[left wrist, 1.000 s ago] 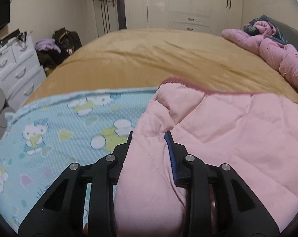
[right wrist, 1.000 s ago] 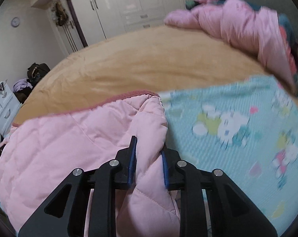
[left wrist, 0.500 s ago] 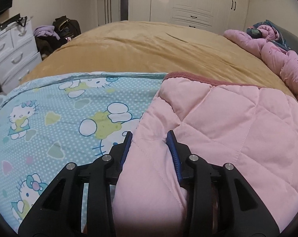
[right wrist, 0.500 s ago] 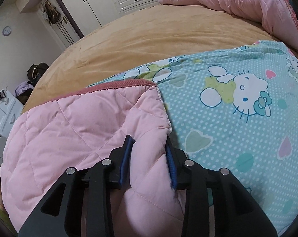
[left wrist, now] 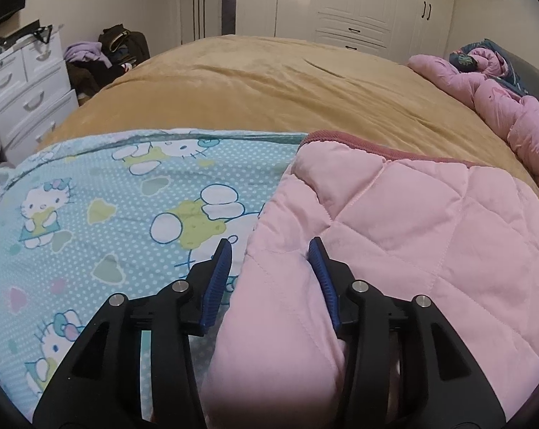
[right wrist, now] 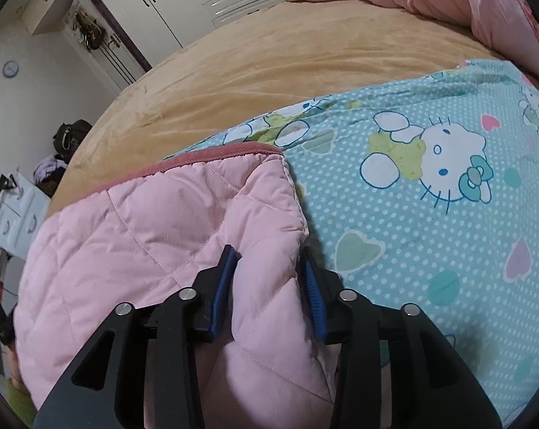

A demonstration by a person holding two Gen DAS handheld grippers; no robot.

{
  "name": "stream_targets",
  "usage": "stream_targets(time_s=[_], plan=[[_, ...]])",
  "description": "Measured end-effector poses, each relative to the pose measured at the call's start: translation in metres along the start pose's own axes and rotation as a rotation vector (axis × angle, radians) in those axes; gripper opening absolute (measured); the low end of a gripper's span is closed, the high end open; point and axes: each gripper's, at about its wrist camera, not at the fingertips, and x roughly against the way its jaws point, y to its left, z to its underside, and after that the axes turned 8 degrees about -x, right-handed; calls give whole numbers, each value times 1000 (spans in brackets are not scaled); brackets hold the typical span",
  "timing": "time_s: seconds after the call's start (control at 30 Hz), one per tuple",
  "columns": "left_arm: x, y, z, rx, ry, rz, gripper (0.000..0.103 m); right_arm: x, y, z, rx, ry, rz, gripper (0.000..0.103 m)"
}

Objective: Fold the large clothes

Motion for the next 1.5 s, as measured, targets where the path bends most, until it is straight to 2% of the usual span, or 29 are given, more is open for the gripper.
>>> stream_targets(time_s=[0.03, 0.07, 0.1, 0.17, 0.3, 0.37, 0.47, 0.7, 0.9, 1.03, 1.2, 1.33, 1.5], plan=[[1, 1, -1, 1, 4, 1, 39, 4, -1, -1, -15, -3, 11, 73], [4, 3, -2, 5, 11, 2, 44, 7, -2, -2, -25, -4, 32, 84], [6, 5, -3, 13, 17, -1, 49, 12, -2, -2, -29, -6, 45, 87], [12, 7, -6, 24, 27, -6, 55, 20, 0, -1, -20, -9, 19, 86], [39, 3, -13, 3, 11, -38, 70, 48, 21, 3, 60, -36, 29, 86], [55, 1, -19, 2, -6, -38, 76, 67, 33, 5, 103, -63, 5, 89], [85, -2, -28, 3, -43, -39, 93, 101, 52, 10, 149, -107, -49, 93], [160, -20, -46, -14, -134, -17, 94, 172, 83, 19, 200, -152, -167, 94], [205, -42, -37, -32, -171, 10, 94, 212, 99, 47, 222, -178, -237, 94], [222, -53, -20, -20, -197, 27, 94, 226, 102, 67, 268, -192, -220, 94], [228, -67, 4, -15, -183, 50, 94, 239, 100, 93, 304, -198, -215, 94], [237, -77, 22, -8, -175, 79, 94, 243, 94, 109, 303, -205, -218, 94], [245, -95, 39, -48, -169, 81, 94, 251, 86, 127, 283, -201, -222, 94]])
